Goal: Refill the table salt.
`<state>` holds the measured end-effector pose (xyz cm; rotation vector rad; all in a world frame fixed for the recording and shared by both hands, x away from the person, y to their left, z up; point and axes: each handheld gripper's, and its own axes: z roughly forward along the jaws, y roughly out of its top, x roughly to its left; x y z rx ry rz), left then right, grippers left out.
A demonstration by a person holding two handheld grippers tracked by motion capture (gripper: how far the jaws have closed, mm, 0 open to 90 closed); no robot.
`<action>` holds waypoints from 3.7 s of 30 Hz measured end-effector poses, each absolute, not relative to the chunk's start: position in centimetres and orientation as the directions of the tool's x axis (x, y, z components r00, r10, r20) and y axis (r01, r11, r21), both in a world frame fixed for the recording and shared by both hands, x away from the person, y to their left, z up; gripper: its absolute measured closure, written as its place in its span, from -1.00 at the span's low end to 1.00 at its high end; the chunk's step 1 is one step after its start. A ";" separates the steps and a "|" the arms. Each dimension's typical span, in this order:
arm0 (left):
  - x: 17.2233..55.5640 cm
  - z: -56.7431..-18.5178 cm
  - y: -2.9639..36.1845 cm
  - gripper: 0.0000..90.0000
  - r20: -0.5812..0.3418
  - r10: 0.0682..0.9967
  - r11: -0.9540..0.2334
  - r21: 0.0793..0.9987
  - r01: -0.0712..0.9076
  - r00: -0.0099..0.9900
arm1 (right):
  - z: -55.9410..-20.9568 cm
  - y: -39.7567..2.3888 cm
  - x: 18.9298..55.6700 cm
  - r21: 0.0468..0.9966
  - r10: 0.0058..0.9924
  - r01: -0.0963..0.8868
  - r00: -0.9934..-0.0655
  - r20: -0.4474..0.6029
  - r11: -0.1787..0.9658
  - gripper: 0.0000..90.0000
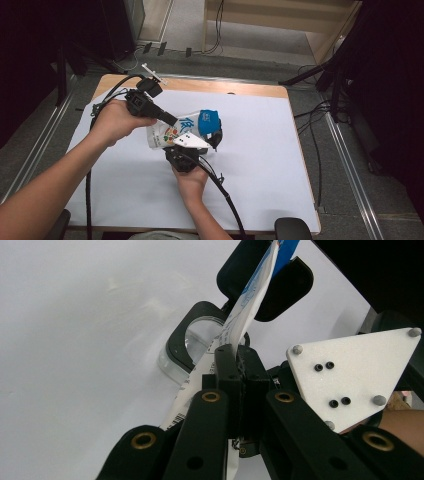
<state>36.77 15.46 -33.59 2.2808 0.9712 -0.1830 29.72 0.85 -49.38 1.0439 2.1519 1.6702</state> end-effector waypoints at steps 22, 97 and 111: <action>37.1 -33.4 14.9 1.00 -0.334 0.608 -0.521 0.518 0.679 0.721 | -48.9 1.3 30.3 0.909 0.650 0.408 -0.714 0.259 0.086 1.00; 37.3 -33.2 14.6 1.00 -0.325 0.611 -0.518 0.525 0.675 0.722 | -48.7 1.7 30.4 0.906 0.631 0.418 -0.720 0.289 0.062 0.96; 37.3 -33.2 14.3 0.99 -0.320 0.610 -0.521 0.527 0.671 0.725 | -48.5 1.8 30.3 0.901 0.639 0.432 -0.705 0.309 0.041 0.93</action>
